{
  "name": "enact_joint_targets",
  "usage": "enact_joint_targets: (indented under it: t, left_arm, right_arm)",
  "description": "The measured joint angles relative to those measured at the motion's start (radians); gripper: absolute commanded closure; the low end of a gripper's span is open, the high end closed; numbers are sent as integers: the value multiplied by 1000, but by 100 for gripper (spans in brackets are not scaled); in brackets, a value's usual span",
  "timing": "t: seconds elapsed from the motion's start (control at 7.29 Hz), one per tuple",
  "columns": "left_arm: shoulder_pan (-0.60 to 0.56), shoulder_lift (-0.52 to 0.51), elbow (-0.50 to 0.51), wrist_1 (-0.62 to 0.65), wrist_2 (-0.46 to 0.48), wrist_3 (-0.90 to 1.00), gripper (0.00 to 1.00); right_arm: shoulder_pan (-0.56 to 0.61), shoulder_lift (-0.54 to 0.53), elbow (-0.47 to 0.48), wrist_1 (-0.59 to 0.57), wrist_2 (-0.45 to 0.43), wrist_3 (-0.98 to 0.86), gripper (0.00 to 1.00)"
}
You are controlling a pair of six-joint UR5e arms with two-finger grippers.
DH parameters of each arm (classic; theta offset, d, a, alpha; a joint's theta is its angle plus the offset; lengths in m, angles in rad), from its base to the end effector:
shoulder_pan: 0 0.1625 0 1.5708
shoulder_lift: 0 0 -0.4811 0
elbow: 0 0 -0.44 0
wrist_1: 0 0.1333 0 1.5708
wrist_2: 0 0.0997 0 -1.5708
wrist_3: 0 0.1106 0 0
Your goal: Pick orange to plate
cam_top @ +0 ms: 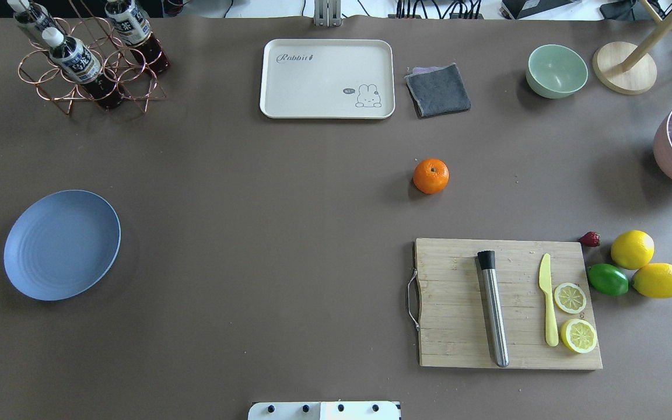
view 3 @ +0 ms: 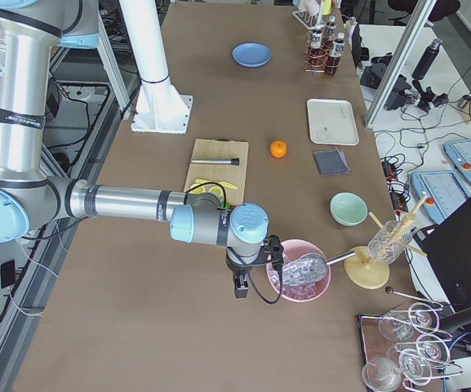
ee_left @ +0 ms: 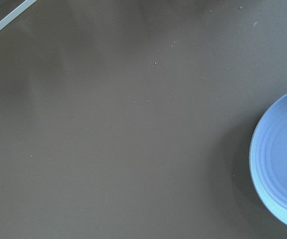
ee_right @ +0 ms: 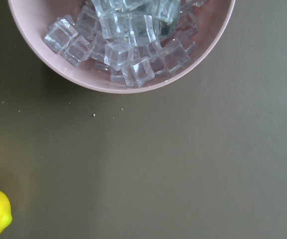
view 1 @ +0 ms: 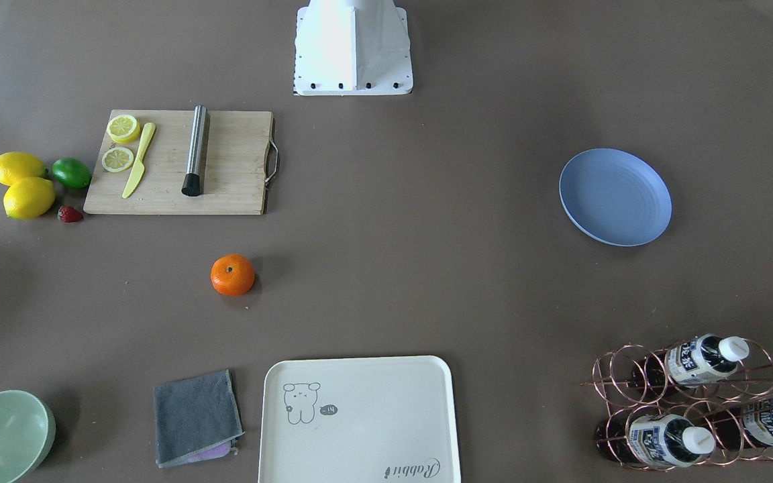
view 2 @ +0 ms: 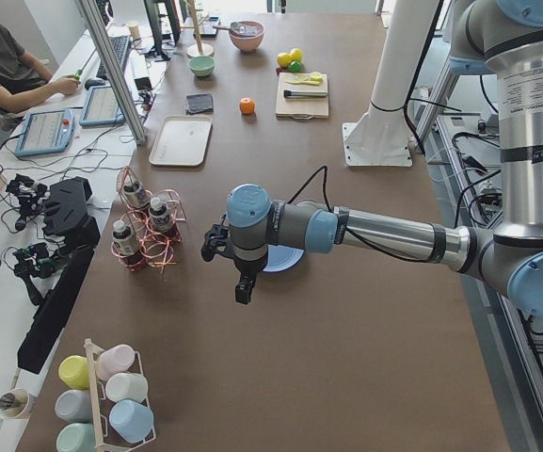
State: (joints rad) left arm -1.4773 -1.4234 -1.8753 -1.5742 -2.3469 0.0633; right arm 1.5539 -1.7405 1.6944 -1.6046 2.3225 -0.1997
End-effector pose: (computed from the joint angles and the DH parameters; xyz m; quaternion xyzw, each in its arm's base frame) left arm -0.0112 -0.4781 0.6315 0.0685 0.3782 0.1025 0.9175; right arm 0.0501 -0.4521 0.7455 -0.0035 -0.3686 -0.0859 0.9256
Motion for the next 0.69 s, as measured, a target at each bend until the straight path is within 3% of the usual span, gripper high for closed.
enact_joint_targets:
  t: [0.69]
  left_arm:
    - [0,1,-5,-16,-4,-5,2]
  right_arm:
    - [0,-15,-2,4,-2,0,0]
